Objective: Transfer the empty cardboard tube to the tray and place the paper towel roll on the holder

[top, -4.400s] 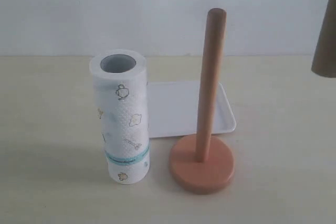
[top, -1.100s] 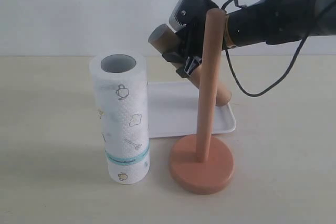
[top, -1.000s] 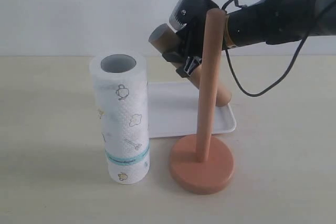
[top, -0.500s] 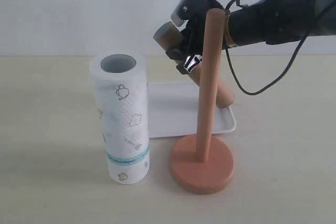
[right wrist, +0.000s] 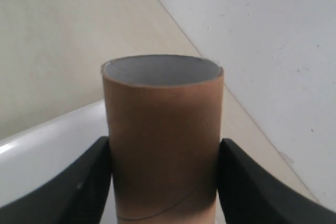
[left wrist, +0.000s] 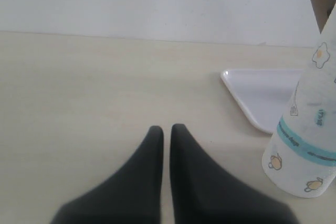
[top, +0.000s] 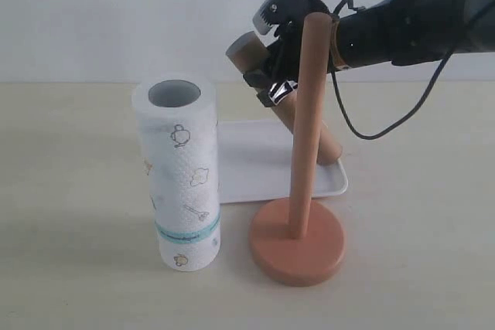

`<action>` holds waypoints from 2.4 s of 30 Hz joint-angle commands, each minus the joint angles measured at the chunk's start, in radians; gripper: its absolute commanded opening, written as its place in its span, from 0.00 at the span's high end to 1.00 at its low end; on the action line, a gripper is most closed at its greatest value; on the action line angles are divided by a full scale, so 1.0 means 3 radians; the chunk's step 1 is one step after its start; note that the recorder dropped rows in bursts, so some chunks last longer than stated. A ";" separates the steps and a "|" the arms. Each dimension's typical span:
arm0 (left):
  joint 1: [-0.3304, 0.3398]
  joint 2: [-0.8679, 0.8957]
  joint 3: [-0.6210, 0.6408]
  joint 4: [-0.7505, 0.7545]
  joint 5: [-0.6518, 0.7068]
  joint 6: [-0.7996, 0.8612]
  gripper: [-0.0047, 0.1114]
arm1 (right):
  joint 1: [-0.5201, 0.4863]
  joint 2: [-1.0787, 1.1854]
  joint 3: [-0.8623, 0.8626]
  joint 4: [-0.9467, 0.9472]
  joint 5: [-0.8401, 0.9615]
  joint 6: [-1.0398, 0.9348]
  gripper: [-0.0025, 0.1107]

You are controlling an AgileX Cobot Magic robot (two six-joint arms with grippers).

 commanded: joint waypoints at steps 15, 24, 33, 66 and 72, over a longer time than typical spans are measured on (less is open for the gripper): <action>0.0010 -0.0009 0.0009 -0.0013 0.0002 0.0005 0.92 | 0.0002 -0.0005 0.0027 0.0014 -0.0166 -0.0027 0.52; 0.0010 -0.0009 0.0009 -0.0013 0.0002 0.0005 0.92 | 0.0002 -0.0005 0.0027 0.0014 -0.0092 0.0156 0.35; 0.0010 -0.0009 0.0009 -0.0013 0.0002 0.0005 0.92 | 0.0002 -0.0033 0.0027 0.0014 -0.0086 0.0227 0.38; 0.0010 -0.0009 0.0009 -0.0013 0.0002 0.0005 0.92 | -0.0932 -0.3459 0.2172 0.0496 0.0766 0.1245 0.98; 0.0010 -0.0009 0.0009 -0.0013 0.0002 0.0005 0.92 | -0.0932 -0.3942 0.2186 0.0502 0.0571 0.1262 0.98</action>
